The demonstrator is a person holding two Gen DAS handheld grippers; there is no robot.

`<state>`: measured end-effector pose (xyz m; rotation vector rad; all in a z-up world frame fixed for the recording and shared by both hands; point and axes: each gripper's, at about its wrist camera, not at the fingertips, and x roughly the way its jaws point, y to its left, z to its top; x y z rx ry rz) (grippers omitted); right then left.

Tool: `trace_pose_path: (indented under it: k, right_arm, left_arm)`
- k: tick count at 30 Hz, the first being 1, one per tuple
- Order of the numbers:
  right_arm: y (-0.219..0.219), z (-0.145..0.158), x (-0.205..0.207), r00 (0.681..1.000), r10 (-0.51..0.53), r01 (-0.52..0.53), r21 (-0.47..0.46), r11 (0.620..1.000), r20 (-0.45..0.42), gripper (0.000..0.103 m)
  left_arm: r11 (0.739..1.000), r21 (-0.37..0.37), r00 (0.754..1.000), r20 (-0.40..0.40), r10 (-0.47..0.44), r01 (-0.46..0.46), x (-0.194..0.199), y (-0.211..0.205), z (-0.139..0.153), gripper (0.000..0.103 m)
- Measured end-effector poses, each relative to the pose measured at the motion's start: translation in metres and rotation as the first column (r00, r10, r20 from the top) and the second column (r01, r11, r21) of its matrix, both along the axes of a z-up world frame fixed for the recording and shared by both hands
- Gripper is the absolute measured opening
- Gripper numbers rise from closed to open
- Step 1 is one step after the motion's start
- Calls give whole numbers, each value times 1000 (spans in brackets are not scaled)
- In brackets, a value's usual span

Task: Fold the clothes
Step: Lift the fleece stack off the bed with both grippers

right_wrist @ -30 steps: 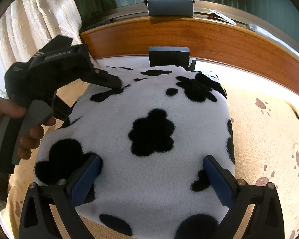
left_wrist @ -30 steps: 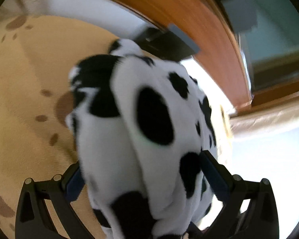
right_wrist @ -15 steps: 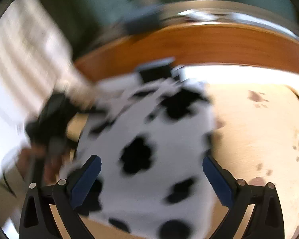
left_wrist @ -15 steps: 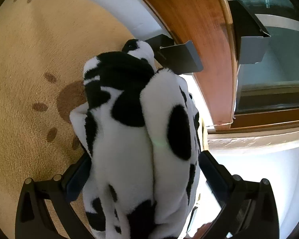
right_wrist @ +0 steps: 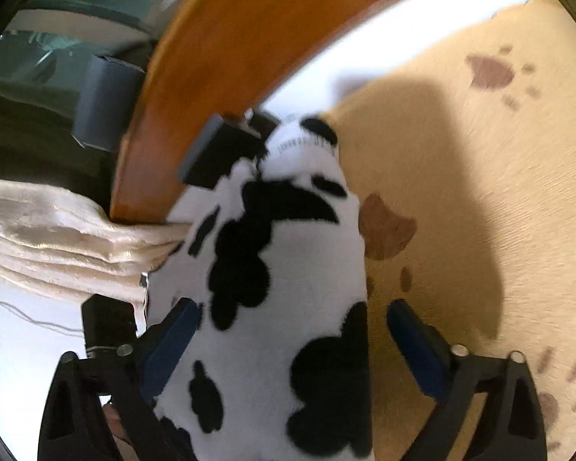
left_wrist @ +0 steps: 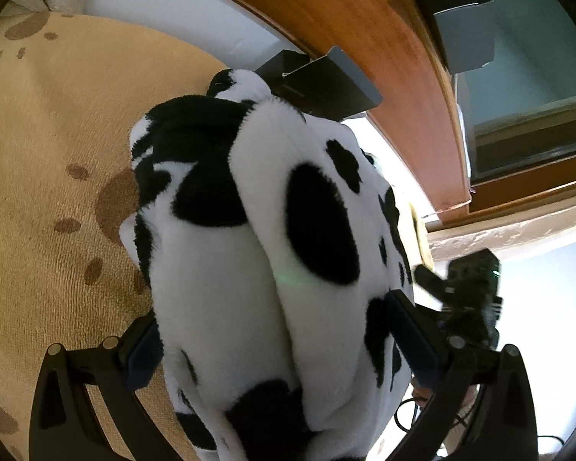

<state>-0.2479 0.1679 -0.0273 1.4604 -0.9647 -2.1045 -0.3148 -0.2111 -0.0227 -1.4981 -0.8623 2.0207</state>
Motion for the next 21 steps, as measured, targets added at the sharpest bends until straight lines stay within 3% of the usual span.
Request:
trace_pose_path:
  k: [1,4,7,13,18,21]
  right_arm:
    - [-3,-4,-1,1000,10,-10,-9,1000,8,84]
    - [-8,-10,1,1000,22,-21,-35,999,10,74]
    - [-7,-15,0,999,24,-21,-95,995,29,70]
    - [-12,-23,-7,996,81,-77,-147,986,23,70]
    - [-24,-15,-8,995,93,-95,-100,990,-21,80]
    - [-38,-8,-8,994,107,-108,-23,994,-34,85]
  left_arm:
    - [1000,4,1000,-4,-6,6,1,-1,0,103]
    - [1000,13,1000,-14,-15,16,1,-4,0,103]
    - [1000,18,1000,-20,-16,17,-2,-1,7,103]
    - [1000,-22,999,-27,-23,23,-5,9,5,103]
    - [996,-91,1000,-19,-11,9,-10,26,6,103]
    - [996,-89,999,-32,-6,3,-7,26,6,103]
